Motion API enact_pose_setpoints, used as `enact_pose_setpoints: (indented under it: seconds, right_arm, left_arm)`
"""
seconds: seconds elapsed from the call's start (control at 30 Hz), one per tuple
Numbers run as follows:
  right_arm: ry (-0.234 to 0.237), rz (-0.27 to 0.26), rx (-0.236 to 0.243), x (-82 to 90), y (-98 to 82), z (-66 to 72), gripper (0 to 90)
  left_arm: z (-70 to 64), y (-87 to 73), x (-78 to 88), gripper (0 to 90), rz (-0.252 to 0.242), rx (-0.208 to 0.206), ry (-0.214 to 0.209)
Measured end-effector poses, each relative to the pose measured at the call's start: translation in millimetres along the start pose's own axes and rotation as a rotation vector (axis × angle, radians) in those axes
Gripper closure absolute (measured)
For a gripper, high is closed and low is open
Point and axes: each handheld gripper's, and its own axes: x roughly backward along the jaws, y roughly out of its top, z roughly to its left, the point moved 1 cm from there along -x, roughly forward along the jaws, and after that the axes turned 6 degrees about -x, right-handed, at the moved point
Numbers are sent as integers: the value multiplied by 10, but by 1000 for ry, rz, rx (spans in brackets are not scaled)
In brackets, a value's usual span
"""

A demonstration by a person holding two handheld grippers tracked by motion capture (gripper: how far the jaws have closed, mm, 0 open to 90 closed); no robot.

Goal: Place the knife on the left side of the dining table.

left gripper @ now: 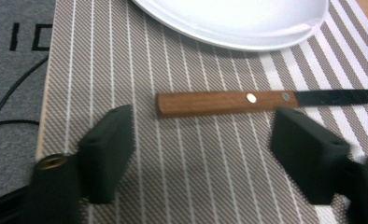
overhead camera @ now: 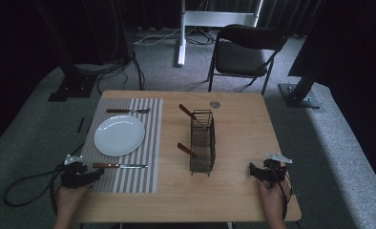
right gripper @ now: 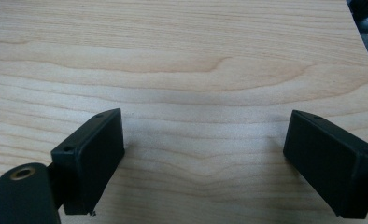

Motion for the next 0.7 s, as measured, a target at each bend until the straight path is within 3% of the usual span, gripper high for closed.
enact_pose_setpoints:
  seconds: [0.13,0.23,0.27,0.3,0.4,0.57,0.7]
  right_arm:
    - [0,0,0,0,0,0,117]
    - [0,0,0,0,0,0,117]
    - [0,0,0,0,0,0,117]
    - [0,0,0,0,0,0,116]
    - [0,0,0,0,0,0,117]
    - [0,0,0,0,0,0,117]
    - [0,0,0,0,0,0,117]
  left_arm:
    - [-131,-60,28,93,-1,-42,23]
    - [-216,-135,21,79,-27,-60,65]
    - [-230,-153,9,12,-16,-67,78]
    - [-243,-172,1,0,-18,-67,77]
    - [-255,-221,-14,0,-13,-61,89]
    - [-278,-265,-5,0,-65,-70,161]
    - [-280,-286,-23,0,-62,-96,205]
